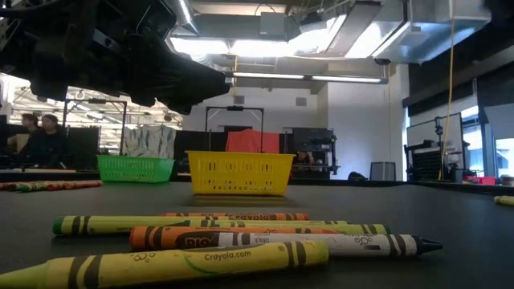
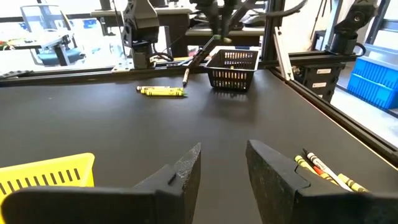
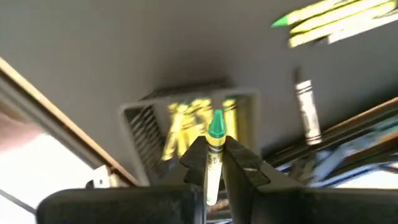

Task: Sort crayons
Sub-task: Put the green crayon into the black bin, then put the black crayon into the yellow bin

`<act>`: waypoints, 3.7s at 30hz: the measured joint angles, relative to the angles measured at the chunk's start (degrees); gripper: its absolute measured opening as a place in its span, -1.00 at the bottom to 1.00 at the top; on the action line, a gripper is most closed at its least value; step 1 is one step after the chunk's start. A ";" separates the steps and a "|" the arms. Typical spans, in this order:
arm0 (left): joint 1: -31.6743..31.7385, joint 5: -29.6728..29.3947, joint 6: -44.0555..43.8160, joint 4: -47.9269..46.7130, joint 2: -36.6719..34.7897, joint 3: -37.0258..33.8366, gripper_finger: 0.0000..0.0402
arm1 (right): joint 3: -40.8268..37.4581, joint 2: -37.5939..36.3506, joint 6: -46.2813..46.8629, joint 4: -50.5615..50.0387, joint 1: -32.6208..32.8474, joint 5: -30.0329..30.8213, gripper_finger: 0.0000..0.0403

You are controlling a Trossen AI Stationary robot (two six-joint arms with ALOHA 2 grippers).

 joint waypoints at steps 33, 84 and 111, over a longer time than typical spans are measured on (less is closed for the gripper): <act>-0.02 0.00 -0.44 0.48 0.02 0.00 -0.43 | -1.88 3.95 2.19 -1.97 2.25 0.88 -0.21; -0.68 0.00 -0.52 0.27 0.02 -0.02 -0.43 | -33.90 -8.06 -8.01 15.58 -31.16 9.23 -0.33; -1.20 0.02 -0.48 0.06 0.02 -0.02 -0.43 | -26.51 -7.87 -19.19 16.13 -31.11 11.88 -0.87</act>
